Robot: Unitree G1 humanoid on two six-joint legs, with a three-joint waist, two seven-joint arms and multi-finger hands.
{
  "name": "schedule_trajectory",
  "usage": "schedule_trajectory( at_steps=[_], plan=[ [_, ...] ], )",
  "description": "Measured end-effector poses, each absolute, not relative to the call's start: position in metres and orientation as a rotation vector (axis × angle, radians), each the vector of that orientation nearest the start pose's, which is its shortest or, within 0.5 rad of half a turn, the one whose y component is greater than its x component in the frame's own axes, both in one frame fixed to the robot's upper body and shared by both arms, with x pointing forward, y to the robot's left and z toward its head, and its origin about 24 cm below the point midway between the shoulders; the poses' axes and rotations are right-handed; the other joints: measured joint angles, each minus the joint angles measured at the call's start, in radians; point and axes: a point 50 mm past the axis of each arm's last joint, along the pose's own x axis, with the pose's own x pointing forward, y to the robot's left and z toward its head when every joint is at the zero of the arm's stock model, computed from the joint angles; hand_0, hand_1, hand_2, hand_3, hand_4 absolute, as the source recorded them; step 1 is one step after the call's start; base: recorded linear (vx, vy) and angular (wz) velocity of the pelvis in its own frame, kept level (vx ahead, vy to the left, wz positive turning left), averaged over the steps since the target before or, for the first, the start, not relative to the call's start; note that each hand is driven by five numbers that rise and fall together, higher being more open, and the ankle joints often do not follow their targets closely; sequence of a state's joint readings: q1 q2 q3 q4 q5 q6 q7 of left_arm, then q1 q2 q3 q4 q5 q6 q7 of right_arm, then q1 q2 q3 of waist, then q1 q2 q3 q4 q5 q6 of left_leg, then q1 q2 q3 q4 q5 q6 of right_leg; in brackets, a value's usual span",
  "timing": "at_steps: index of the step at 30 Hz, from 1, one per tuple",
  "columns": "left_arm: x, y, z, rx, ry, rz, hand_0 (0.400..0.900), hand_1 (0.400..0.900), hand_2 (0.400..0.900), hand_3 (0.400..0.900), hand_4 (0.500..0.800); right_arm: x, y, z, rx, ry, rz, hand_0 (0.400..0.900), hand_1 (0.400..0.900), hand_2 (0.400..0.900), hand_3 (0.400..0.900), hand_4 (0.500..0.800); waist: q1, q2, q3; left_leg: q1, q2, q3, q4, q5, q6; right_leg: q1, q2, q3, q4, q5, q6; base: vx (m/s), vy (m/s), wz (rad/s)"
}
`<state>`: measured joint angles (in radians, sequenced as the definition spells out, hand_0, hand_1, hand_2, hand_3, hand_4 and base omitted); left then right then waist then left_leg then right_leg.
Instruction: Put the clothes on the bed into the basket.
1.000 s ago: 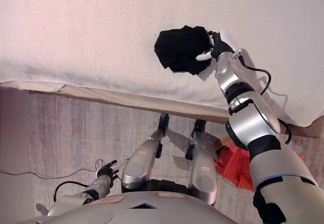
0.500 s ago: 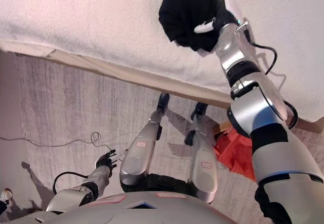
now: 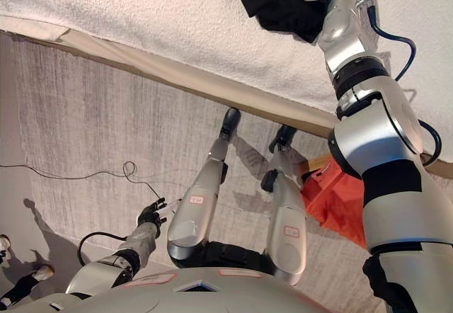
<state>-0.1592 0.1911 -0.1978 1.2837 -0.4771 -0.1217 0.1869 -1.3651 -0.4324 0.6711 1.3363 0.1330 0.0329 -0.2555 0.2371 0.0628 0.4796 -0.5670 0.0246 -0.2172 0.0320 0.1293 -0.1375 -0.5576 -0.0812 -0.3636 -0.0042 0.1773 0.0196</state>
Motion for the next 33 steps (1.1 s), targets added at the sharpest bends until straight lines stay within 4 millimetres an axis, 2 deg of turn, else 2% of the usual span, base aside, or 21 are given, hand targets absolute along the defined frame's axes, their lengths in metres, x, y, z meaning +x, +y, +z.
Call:
schedule_trajectory(
  at_steps=[8, 13, 17, 20, 25, 28, 29, 33],
  plan=[
    [0.149, 0.219, -0.147, 0.006, 1.002, 0.379, 0.9, 0.9, 0.9, 0.9, 0.8, 0.431, -0.186, 0.215, -0.835, -0.012, -0.217, 0.4, 0.4, 0.4, 0.4, 0.5, 0.016, 0.013, 0.004, 0.075, 0.0, 0.008, -0.009, 0.003, 0.003, 0.066, -0.001, 0.011, 0.001, 0.0, 0.0, 0.03, 0.024, -0.09],
    [0.151, 0.219, -0.147, 0.003, 1.006, 0.38, 0.9, 0.9, 0.9, 0.9, 0.8, 0.429, -0.189, 0.199, -0.827, 0.033, -0.194, 0.4, 0.4, 0.4, 0.4, 0.5, 0.011, 0.015, 0.003, 0.161, -0.005, 0.04, -0.011, 0.009, 0.015, 0.143, -0.006, 0.036, -0.007, 0.0, 0.0, 0.07, 0.05, -0.22],
    [0.155, 0.22, -0.145, -0.021, 0.994, 0.403, 0.9, 0.9, 0.9, 0.9, 0.8, 0.426, -0.193, 0.188, -0.822, 0.043, -0.179, 0.4, 0.4, 0.4, 0.4, 0.5, -0.017, 0.016, -0.001, 0.239, -0.021, 0.078, -0.013, -0.004, 0.043, 0.21, -0.022, 0.063, -0.016, 0.0, 0.0, 0.09, 0.061, -0.28],
    [0.155, 0.223, -0.144, -0.049, 0.997, 0.435, 0.9, 0.9, 0.9, 0.9, 0.8, 0.424, -0.197, 0.178, -0.807, 0.06, -0.172, 0.4, 0.4, 0.4, 0.4, 0.5, -0.053, 0.016, -0.011, 0.291, -0.032, 0.102, -0.016, -0.015, 0.057, 0.255, -0.028, 0.088, -0.024, 0.004, 0.005, 0.11, 0.044, -0.32],
    [0.143, 0.233, -0.148, -0.069, 1.046, 0.496, 0.9, 0.9, 0.9, 0.9, 0.8, 0.412, -0.212, 0.142, -0.793, 0.13, -0.144, 0.4, 0.4, 0.4, 0.4, 0.5, -0.099, -0.024, -0.107, 0.356, -0.039, 0.157, -0.04, -0.037, 0.076, 0.288, -0.032, 0.142, -0.041, 0.008, 0.009, 0.11, 0.047, -0.53],
    [0.133, 0.235, -0.151, -0.081, 1.075, 0.519, 0.9, 0.9, 0.9, 0.9, 0.8, 0.403, -0.218, 0.12, -0.792, 0.171, -0.119, 0.4, 0.4, 0.4, 0.4, 0.5, -0.131, -0.056, -0.144, 0.43, -0.037, 0.222, -0.059, -0.05, 0.09, 0.329, -0.026, 0.198, -0.054, 0.017, 0.015, 0.1, 0.029, -0.52],
    [0.133, 0.236, -0.151, -0.085, 1.076, 0.524, 0.9, 0.9, 0.9, 0.9, 0.8, 0.398, -0.226, 0.113, -0.798, 0.187, -0.121, 0.4, 0.4, 0.4, 0.4, 0.5, -0.156, -0.067, -0.165, 0.446, -0.037, 0.241, -0.062, -0.06, 0.096, 0.341, -0.023, 0.216, -0.066, 0.018, 0.017, 0.1, 0.023, -0.5],
    [0.124, 0.239, -0.153, -0.096, 1.101, 0.547, 0.9, 0.9, 0.9, 0.9, 0.8, 0.373, -0.25, 0.075, -0.756, 0.275, -0.132, 0.4, 0.4, 0.4, 0.4, 0.5, -0.206, -0.089, -0.233, 0.523, -0.029, 0.302, -0.105, -0.07, 0.1, 0.378, -0.008, 0.268, -0.08, 0.018, 0.023, 0.09, 0.007, -0.47]
  ],
)
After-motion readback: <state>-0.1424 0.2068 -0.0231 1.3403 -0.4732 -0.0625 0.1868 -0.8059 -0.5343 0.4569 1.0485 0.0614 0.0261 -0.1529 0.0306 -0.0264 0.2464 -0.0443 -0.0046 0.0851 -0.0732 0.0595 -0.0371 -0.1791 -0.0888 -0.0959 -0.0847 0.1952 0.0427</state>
